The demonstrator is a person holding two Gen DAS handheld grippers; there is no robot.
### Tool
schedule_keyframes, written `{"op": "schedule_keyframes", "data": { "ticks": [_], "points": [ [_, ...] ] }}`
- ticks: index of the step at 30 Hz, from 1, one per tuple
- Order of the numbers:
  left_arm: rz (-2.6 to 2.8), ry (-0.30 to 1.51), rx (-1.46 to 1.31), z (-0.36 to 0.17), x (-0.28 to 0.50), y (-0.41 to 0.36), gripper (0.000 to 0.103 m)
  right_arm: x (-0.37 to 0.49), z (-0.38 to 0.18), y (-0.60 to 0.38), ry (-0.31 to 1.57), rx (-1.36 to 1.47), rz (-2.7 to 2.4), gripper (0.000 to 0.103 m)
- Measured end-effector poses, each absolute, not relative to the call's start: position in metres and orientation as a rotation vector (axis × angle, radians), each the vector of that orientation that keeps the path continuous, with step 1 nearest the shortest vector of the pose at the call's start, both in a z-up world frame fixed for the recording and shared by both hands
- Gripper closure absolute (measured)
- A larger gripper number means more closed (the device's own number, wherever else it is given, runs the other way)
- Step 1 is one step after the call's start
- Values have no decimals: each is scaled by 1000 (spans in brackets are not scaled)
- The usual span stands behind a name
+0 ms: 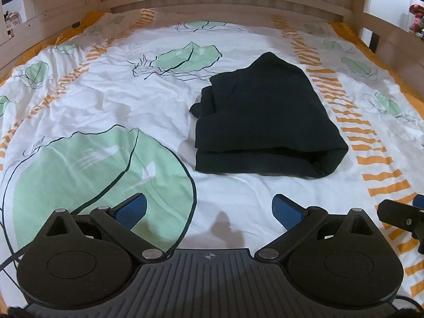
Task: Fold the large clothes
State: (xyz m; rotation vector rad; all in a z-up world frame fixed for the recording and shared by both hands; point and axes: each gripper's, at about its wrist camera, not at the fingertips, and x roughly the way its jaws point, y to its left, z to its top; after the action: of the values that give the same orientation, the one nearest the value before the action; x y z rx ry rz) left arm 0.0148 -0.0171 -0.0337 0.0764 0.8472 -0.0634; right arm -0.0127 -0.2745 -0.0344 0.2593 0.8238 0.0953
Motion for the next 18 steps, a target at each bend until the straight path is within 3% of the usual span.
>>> {"op": "schedule_keyframes", "data": {
  "ticks": [18],
  "points": [
    [-46, 842, 104, -40, 19, -17, 1, 1, -43, -277, 866, 271, 84, 1]
  ]
}}
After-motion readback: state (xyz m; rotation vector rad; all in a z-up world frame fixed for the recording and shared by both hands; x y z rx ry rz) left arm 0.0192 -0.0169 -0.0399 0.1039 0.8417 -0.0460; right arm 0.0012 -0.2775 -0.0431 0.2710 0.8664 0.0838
